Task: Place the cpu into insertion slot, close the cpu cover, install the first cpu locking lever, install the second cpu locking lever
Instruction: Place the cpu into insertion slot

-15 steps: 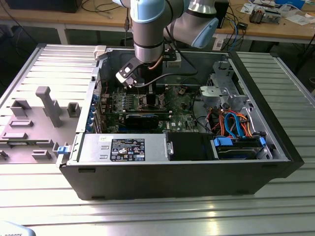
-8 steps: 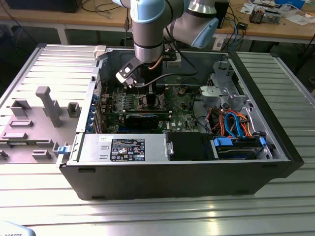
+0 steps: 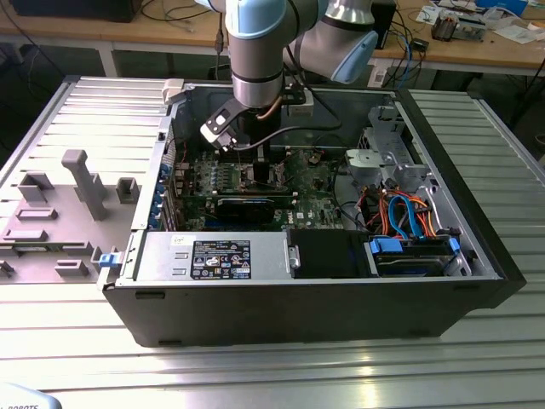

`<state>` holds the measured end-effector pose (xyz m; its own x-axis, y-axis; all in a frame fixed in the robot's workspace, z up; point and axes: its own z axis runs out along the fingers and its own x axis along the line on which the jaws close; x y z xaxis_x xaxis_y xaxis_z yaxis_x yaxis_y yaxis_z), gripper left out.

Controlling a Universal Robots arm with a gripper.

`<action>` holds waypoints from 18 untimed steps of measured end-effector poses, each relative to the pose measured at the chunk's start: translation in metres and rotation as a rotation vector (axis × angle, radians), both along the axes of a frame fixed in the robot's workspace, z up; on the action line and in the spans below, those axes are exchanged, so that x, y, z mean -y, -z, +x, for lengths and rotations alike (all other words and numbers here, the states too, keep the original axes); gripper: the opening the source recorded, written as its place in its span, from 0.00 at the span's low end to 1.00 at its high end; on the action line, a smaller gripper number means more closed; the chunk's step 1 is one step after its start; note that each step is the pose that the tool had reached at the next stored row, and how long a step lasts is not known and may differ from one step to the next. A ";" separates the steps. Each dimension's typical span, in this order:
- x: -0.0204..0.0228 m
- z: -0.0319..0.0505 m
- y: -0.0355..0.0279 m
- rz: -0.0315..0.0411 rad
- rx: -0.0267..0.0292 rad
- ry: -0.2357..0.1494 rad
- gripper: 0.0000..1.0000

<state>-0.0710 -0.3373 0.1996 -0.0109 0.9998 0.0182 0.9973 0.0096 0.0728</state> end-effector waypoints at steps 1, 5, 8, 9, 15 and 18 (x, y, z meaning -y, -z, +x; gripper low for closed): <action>0.0000 0.0000 0.0007 0.0002 0.0001 0.000 0.62; 0.0000 0.0000 0.0025 0.0000 0.0000 0.000 0.62; -0.0002 0.0001 0.0028 -0.0061 0.0004 0.000 0.62; 0.0000 0.0001 0.0027 -0.0087 0.0003 0.000 0.62; 0.0000 0.0000 -0.0006 -0.0127 0.0001 0.000 0.62; 0.0000 0.0000 -0.0037 -0.0126 -0.0001 0.000 0.62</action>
<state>-0.0710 -0.3372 0.2033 -0.0109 0.9999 0.0056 0.9973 0.0105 0.0725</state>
